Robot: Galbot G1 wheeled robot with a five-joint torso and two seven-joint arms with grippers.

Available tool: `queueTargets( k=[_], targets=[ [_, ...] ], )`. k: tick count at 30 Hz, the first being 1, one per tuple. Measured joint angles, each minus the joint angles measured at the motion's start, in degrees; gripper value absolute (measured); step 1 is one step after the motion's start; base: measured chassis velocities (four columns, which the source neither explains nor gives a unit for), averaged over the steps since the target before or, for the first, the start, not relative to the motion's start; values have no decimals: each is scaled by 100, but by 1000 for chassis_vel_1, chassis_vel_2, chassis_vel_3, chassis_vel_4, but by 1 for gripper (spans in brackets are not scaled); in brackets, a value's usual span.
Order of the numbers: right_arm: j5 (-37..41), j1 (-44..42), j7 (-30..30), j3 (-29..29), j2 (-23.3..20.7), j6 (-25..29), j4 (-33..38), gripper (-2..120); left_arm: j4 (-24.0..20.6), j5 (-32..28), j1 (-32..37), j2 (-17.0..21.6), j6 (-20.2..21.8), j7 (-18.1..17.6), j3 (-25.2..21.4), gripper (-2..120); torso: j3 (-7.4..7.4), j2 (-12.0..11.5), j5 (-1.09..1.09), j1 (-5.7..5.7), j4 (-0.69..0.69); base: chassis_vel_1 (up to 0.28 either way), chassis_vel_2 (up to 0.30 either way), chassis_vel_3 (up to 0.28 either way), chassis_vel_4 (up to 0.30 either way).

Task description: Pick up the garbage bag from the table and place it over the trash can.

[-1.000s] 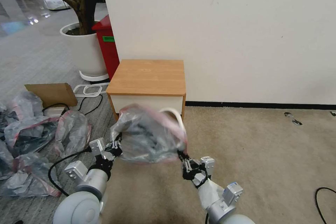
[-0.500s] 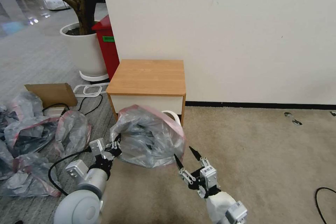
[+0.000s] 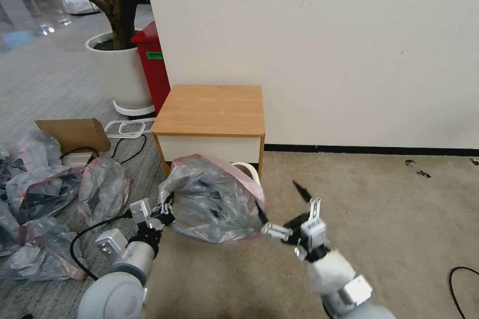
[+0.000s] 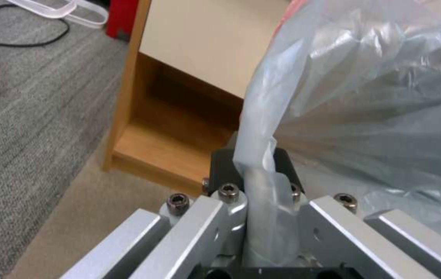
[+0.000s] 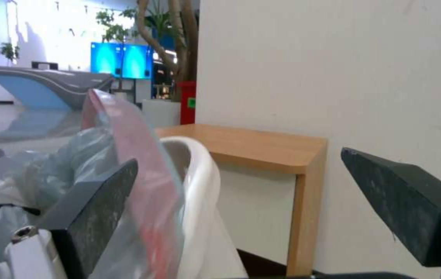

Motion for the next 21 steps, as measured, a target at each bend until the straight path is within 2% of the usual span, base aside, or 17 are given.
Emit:
queueTargets(
  k=[9, 16, 21],
  targets=[
    [-427, -53, -290, -101, 57, 335, -110, 100, -6, 24, -8, -27, 9, 0, -5, 0, 0, 0, -1, 0, -1, 0, 0, 0, 0],
    [-520, 83, -246, -138, 87, 333, -325, 98, -58, 75, 44, -63, 11, 9, 30, 0, 0, 0, 0, 0, -1, 0, 0, 0, 0],
    [-357, 247, -187, -126, 100, 248, -457, 91, -97, 92, 76, -68, 11, 17, 30, 0, 0, 0, -1, 0, -1, 0, 0, 0, 0]
  ],
)
